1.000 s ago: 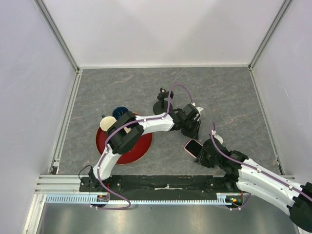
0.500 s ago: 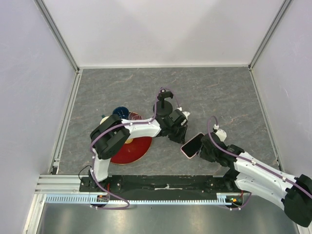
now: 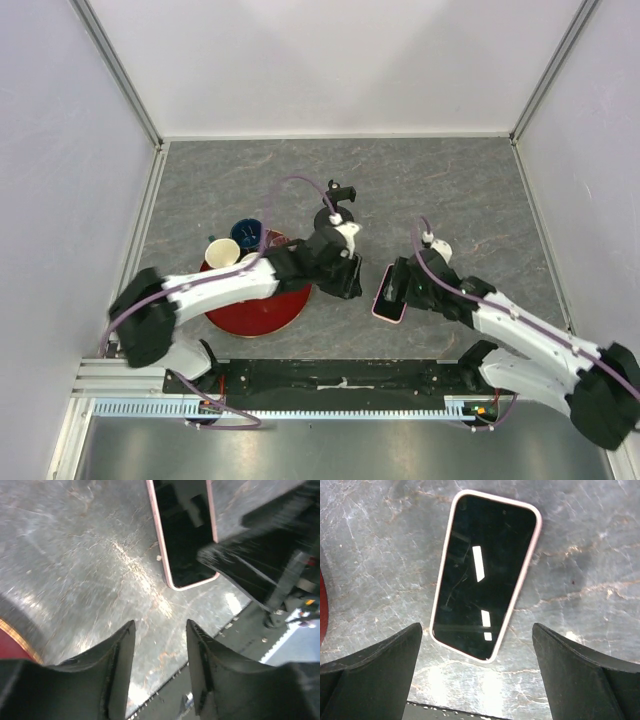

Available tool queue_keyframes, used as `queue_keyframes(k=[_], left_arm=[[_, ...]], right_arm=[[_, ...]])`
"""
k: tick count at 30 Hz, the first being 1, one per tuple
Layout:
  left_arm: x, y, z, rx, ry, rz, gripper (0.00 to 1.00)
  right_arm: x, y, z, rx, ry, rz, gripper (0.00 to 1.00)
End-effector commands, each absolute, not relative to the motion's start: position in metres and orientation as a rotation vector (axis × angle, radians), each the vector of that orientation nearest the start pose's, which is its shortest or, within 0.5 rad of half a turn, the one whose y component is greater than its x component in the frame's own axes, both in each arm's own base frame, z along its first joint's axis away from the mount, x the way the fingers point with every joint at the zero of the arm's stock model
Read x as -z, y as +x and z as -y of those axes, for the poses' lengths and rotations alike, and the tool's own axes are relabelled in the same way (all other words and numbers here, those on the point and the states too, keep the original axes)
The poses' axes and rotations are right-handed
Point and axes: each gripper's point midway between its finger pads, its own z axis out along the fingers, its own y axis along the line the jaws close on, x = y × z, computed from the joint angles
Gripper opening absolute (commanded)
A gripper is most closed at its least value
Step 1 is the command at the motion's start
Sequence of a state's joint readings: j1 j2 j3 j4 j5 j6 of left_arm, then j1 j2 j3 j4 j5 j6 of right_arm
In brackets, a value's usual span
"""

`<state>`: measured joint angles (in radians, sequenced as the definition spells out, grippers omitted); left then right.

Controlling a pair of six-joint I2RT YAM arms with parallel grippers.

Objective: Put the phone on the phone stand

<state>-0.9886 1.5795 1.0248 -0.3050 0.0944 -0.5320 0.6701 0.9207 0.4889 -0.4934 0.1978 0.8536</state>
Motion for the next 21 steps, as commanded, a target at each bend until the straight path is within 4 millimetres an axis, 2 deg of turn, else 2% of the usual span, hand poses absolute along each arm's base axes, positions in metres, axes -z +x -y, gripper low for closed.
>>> queue_keyframes(k=[1, 2, 3, 4, 5, 6, 9, 14, 18, 21], left_arm=[[-0.161, 0.198, 0.314, 0.775, 0.469, -2.276, 0.58], [-0.170, 0.198, 0.306, 0.781, 0.449, -2.247, 0.61], [-0.188, 0.194, 0.291, 0.804, 0.426, -2.194, 0.67], [-0.194, 0.194, 0.283, 0.800, 0.406, -2.175, 0.70], [-0.200, 0.196, 0.273, 0.792, 0.378, -2.160, 0.71], [-0.214, 0.191, 0.261, 0.802, 0.358, -2.124, 0.74], [-0.231, 0.188, 0.240, 0.788, 0.314, -2.062, 0.77], [-0.232, 0.177, 0.218, 0.772, 0.274, -2.063, 0.77], [-0.227, 0.172, 0.211, 0.784, 0.249, -2.059, 0.77], [-0.225, 0.172, 0.210, 0.775, 0.253, -2.061, 0.77]], right_arm=[[-0.069, 0.207, -0.158, -0.337, 0.239, -2.547, 0.98], [-0.067, 0.210, -0.158, -0.312, 0.271, -2.563, 0.98], [-0.063, 0.216, -0.160, -0.258, 0.306, -2.587, 0.98], [-0.059, 0.215, -0.154, -0.192, 0.352, -2.616, 0.98], [-0.066, 0.225, -0.157, -0.170, 0.398, -2.600, 0.98], [-0.055, 0.224, -0.155, -0.101, 0.413, -2.638, 0.98], [-0.048, 0.230, -0.155, -0.036, 0.494, -2.650, 0.98], [-0.045, 0.231, -0.153, -0.009, 0.639, -2.620, 0.98], [-0.041, 0.233, -0.154, -0.004, 0.688, -2.608, 0.98], [-0.036, 0.234, -0.162, -0.029, 0.682, -2.631, 0.98]])
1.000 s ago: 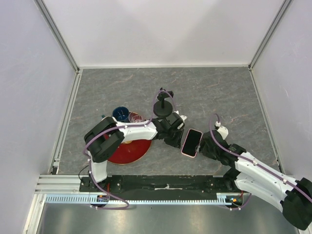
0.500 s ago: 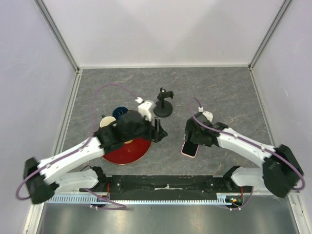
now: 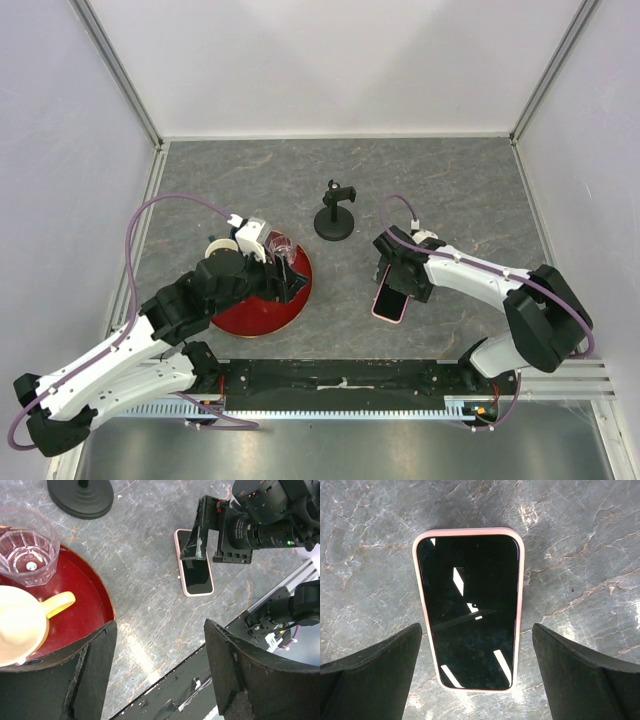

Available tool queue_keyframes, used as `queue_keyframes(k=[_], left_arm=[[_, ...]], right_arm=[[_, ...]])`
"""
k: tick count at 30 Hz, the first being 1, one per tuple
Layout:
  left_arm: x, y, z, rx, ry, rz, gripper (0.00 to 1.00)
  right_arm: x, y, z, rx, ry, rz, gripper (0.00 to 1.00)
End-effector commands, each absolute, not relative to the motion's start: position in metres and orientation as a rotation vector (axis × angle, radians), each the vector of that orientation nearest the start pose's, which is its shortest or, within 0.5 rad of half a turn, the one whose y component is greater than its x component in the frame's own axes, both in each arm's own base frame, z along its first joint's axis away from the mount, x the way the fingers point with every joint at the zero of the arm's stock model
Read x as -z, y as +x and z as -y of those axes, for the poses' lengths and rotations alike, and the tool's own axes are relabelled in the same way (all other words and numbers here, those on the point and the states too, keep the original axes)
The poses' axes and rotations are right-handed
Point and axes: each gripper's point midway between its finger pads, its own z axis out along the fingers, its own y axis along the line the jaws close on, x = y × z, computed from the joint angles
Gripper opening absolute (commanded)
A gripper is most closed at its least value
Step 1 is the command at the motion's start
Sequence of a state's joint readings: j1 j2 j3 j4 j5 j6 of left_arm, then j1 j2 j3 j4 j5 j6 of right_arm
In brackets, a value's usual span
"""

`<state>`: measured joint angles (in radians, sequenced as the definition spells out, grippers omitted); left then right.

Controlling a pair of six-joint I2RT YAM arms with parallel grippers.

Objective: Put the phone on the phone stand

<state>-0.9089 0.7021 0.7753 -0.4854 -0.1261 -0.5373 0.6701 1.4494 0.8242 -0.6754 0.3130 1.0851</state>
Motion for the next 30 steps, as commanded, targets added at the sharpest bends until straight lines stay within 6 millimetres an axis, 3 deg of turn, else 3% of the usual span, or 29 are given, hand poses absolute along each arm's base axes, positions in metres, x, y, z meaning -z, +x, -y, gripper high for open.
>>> queue_keyframes(k=[1, 13, 18, 27, 30], left_arm=[[-0.224, 0.172, 0.210, 0.768, 0.256, -2.066, 0.77], [-0.220, 0.172, 0.215, 0.780, 0.264, -2.081, 0.78], [-0.230, 0.171, 0.216, 0.808, 0.248, -2.063, 0.78], [-0.231, 0.164, 0.214, 0.838, 0.246, -2.072, 0.78], [-0.231, 0.165, 0.214, 0.841, 0.233, -2.071, 0.78]], right_arm=[[-0.035, 0.235, -0.164, -0.038, 0.686, -2.638, 0.98], [-0.021, 0.229, -0.157, 0.008, 0.720, -2.644, 0.97], [-0.016, 0.226, -0.159, 0.012, 0.748, -2.660, 0.93], [0.016, 0.215, -0.153, 0.078, 0.793, -2.704, 0.91], [0.020, 0.214, -0.153, 0.063, 0.788, -2.700, 0.77]])
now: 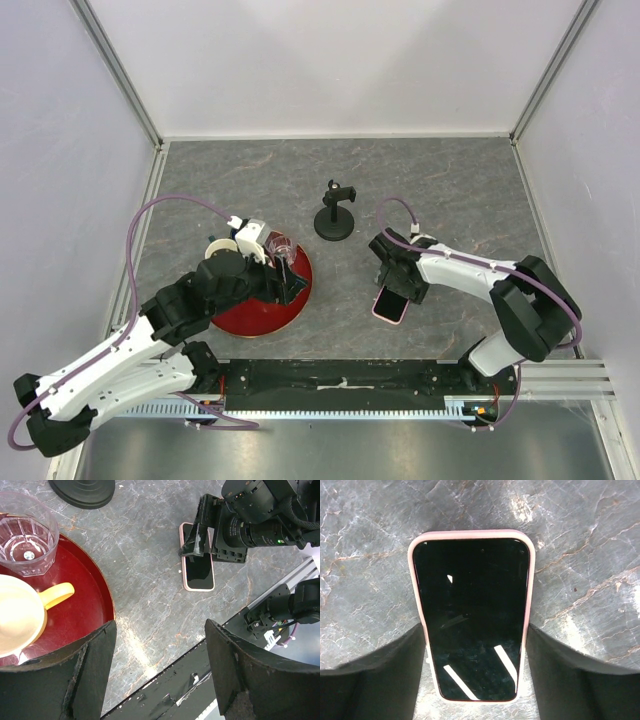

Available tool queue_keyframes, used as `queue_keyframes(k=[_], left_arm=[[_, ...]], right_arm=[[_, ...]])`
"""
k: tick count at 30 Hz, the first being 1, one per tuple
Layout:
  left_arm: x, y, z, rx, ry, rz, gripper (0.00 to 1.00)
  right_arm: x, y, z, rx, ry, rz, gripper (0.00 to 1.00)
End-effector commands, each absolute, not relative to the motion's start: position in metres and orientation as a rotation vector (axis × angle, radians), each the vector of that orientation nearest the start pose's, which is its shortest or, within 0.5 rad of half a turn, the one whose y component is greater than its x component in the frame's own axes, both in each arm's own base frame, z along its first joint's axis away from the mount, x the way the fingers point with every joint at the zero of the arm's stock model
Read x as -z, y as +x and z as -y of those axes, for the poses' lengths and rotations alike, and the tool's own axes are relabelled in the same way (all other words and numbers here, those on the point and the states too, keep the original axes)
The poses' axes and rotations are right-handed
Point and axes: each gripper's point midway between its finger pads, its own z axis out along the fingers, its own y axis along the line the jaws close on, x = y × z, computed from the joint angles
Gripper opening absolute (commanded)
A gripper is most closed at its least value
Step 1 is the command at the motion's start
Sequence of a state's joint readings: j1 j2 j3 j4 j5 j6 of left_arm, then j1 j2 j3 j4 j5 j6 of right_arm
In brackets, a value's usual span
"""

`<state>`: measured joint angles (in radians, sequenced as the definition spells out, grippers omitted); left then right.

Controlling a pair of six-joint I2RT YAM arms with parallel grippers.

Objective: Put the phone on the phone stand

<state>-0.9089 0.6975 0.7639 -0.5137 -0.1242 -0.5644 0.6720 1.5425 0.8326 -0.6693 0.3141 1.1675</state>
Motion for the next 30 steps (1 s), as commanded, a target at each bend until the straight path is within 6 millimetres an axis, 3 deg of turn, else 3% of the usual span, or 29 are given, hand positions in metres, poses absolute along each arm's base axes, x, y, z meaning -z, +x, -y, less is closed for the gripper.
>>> queue_keyframes(k=[1, 3, 4, 6, 7, 12, 15, 16, 20, 27, 30], left_arm=[[-0.231, 0.164, 0.214, 0.842, 0.233, -2.073, 0.78], [-0.231, 0.164, 0.215, 0.846, 0.233, -2.074, 0.78], [-0.229, 0.164, 0.215, 0.845, 0.235, -2.077, 0.78], [-0.229, 0.165, 0.216, 0.842, 0.240, -2.077, 0.78], [-0.231, 0.165, 0.216, 0.843, 0.241, -2.074, 0.78], [-0.237, 0.166, 0.219, 0.859, 0.237, -2.067, 0.77], [-0.242, 0.165, 0.223, 0.881, 0.237, -2.063, 0.78], [-0.242, 0.165, 0.224, 0.884, 0.241, -2.062, 0.77], [-0.248, 0.164, 0.227, 0.910, 0.240, -2.062, 0.78], [-0.274, 0.153, 0.256, 1.150, 0.228, -2.067, 0.87], [-0.282, 0.162, 0.271, 1.231, 0.203, -2.102, 0.88]], right_arm=[[0.021, 0.213, -0.152, 0.064, 0.778, -2.702, 0.56], [0.021, 0.215, -0.150, 0.066, 0.768, -2.684, 0.38], [0.020, 0.216, -0.149, 0.062, 0.764, -2.675, 0.24], [0.018, 0.218, -0.146, 0.066, 0.737, -2.661, 0.13], [0.015, 0.220, -0.146, 0.052, 0.724, -2.650, 0.00], [-0.004, 0.234, -0.145, 0.005, 0.571, -2.585, 0.00], [-0.021, 0.244, -0.158, -0.158, 0.390, -2.516, 0.00], [-0.028, 0.238, -0.162, -0.255, 0.344, -2.489, 0.00], [-0.071, 0.247, -0.183, -0.495, 0.153, -2.290, 0.00], [-0.143, 0.245, -0.196, -0.583, -0.203, -2.070, 0.00], [-0.171, 0.236, -0.209, -0.661, -0.322, -1.962, 0.00]])
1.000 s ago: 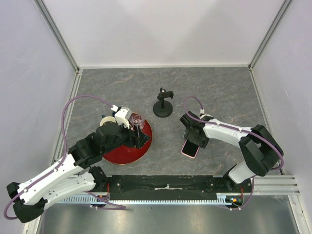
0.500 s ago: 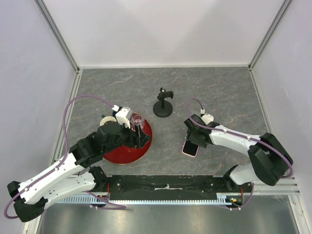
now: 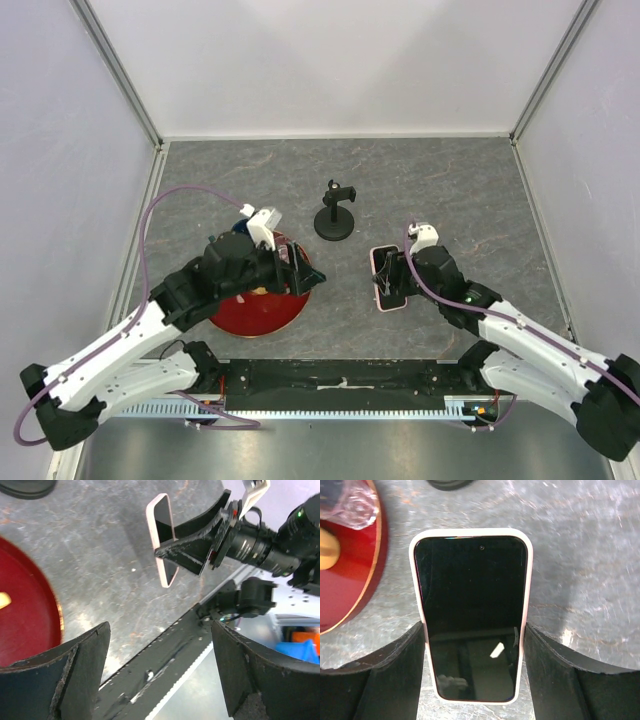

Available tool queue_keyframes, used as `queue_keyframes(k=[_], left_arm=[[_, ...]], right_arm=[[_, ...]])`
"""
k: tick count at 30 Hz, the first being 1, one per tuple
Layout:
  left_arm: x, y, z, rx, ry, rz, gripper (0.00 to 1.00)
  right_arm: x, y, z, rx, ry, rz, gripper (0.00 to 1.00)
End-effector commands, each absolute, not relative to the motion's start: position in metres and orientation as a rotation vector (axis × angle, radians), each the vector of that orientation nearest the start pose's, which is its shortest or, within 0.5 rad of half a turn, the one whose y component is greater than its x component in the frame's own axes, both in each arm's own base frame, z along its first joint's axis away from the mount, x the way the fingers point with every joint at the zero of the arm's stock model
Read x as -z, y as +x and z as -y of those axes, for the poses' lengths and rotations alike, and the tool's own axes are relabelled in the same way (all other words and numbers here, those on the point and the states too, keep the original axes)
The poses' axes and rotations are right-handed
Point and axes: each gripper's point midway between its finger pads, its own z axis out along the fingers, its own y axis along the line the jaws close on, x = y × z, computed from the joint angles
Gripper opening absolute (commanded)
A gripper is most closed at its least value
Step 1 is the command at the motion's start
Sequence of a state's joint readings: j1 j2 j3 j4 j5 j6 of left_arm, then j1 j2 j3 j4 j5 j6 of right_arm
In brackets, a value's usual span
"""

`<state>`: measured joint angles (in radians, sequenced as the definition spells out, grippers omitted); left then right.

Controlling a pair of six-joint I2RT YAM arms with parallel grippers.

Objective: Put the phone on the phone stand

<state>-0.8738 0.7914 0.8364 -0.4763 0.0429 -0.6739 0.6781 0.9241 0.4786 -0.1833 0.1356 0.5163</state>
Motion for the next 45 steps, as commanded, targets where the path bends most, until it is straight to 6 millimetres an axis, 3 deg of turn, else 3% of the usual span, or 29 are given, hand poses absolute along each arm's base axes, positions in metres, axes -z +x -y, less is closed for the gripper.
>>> queue_keyframes(k=[1, 5, 6, 8, 10, 13, 16, 21, 26, 28, 32, 33, 34, 35, 37, 40, 45], left_arm=[[-0.283, 0.162, 0.276, 1.282, 0.224, -2.123, 0.89], [-0.293, 0.173, 0.300, 1.346, 0.300, -2.141, 0.88], [-0.280, 0.180, 0.307, 1.317, 0.305, -2.193, 0.87], [-0.276, 0.188, 0.315, 1.299, 0.338, -2.210, 0.86], [-0.258, 0.195, 0.326, 1.288, 0.365, -2.267, 0.85], [-0.250, 0.204, 0.337, 1.277, 0.386, -2.289, 0.83], [-0.250, 0.210, 0.344, 1.297, 0.387, -2.265, 0.74], [-0.245, 0.211, 0.357, 1.348, 0.402, -2.276, 0.66], [-0.241, 0.198, 0.373, 1.471, 0.456, -2.285, 0.58], [-0.239, 0.193, 0.375, 1.498, 0.475, -2.287, 0.50], [-0.243, 0.186, 0.374, 1.533, 0.527, -2.259, 0.21], [-0.248, 0.184, 0.372, 1.531, 0.540, -2.235, 0.09], [-0.249, 0.183, 0.370, 1.524, 0.552, -2.223, 0.05], [-0.250, 0.183, 0.367, 1.504, 0.586, -2.195, 0.02], [-0.257, 0.180, 0.359, 1.477, 0.622, -2.160, 0.02], [-0.264, 0.171, 0.345, 1.457, 0.716, -2.109, 0.02], [-0.273, 0.153, 0.322, 1.432, 0.849, -2.000, 0.02]], right_arm=[[-0.180, 0.233, -0.214, -0.682, -0.361, -1.928, 0.00], [-0.213, 0.218, -0.228, -0.776, -0.471, -1.819, 0.00], [-0.216, 0.216, -0.230, -0.785, -0.491, -1.812, 0.00], [-0.224, 0.211, -0.233, -0.804, -0.525, -1.793, 0.00], [-0.227, 0.205, -0.237, -0.831, -0.562, -1.785, 0.00], [-0.235, 0.197, -0.242, -0.870, -0.588, -1.766, 0.00], [-0.241, 0.191, -0.242, -0.885, -0.594, -1.746, 0.00], [-0.248, 0.186, -0.239, -0.889, -0.607, -1.729, 0.00], [-0.247, 0.186, -0.240, -0.888, -0.610, -1.729, 0.00], [-0.247, 0.186, -0.240, -0.885, -0.607, -1.728, 0.00], [-0.247, 0.186, -0.240, -0.883, -0.613, -1.741, 0.00], [-0.245, 0.184, -0.240, -0.887, -0.625, -1.755, 0.05], [-0.244, 0.183, -0.241, -0.891, -0.629, -1.763, 0.16], [-0.241, 0.182, -0.243, -0.902, -0.635, -1.777, 0.44], [-0.233, 0.175, -0.248, -0.957, -0.645, -1.815, 0.74], [-0.218, 0.162, -0.257, -1.041, -0.692, -1.880, 0.89], [-0.197, 0.142, -0.267, -1.152, -0.775, -1.971, 0.98]])
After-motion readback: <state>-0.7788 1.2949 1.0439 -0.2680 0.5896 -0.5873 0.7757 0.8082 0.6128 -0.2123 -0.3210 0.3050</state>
